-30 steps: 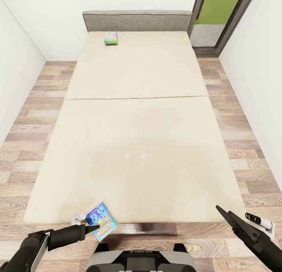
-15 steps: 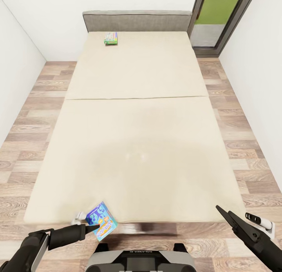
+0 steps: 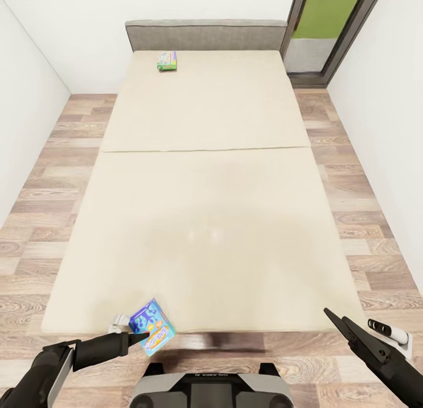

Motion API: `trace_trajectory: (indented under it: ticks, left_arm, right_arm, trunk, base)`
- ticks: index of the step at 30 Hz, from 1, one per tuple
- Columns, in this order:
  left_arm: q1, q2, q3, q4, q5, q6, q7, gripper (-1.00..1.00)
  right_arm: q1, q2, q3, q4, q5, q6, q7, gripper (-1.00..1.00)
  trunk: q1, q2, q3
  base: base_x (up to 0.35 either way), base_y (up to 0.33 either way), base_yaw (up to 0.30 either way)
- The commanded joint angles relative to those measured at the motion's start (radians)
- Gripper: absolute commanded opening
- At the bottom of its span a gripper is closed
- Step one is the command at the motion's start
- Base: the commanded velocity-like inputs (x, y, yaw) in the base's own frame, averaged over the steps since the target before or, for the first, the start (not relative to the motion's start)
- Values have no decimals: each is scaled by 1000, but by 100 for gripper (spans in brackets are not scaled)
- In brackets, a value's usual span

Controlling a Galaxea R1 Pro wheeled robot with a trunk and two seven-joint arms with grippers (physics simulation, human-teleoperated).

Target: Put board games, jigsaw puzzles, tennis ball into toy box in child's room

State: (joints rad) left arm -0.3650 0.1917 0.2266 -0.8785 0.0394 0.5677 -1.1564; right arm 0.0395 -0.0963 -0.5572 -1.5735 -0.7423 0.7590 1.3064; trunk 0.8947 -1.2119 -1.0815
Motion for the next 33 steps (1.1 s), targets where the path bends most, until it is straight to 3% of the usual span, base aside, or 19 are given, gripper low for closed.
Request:
trace_trajectory:
  ticks: [1, 24, 33]
  left_arm:
    - [0, 0, 0, 0, 4, 10, -2, -100]
    - [0, 3, 0, -8, 3, 11, -51, -100]
    - [0, 23, 0, -27, 2, 19, -137, -100]
  right_arm:
    - [0, 0, 0, 0, -5, 8, -1, 100]
    - [0, 0, 0, 0, -5, 8, -2, 100]
    - [0, 0, 0, 0, -5, 6, -2, 100]
  trunk:
    - [-4, 7, 3]
    - [-92, 168, 75]
    - [-126, 231, 103]
  base:
    - [0, 0, 0]
    - [0, 0, 0]
    - [0, 0, 0]
